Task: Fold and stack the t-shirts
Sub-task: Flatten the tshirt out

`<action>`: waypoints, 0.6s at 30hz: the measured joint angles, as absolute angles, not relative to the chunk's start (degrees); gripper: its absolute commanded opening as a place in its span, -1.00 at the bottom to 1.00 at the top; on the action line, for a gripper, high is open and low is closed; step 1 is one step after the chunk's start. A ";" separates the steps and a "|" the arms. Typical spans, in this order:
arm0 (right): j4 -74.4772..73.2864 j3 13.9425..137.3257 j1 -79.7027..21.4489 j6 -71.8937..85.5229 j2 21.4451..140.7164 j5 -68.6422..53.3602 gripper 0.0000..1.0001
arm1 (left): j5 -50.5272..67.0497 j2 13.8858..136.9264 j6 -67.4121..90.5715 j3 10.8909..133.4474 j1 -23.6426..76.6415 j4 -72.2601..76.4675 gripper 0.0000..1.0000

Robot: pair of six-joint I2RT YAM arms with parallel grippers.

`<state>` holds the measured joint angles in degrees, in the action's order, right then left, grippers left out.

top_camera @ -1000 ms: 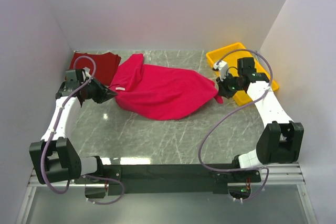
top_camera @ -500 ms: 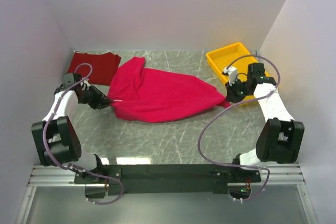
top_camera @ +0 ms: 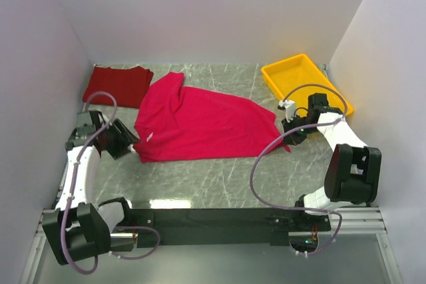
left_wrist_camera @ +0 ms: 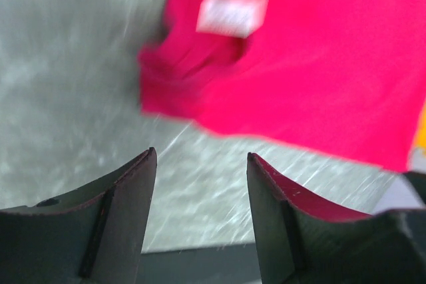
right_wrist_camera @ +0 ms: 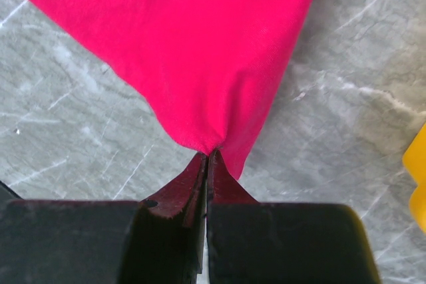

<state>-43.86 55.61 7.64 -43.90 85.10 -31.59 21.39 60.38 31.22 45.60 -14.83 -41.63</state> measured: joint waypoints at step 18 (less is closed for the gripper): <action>-42.22 57.12 6.13 -41.80 88.77 -32.32 -1.00 | 13.89 77.84 43.07 38.06 -5.34 -34.30 0.00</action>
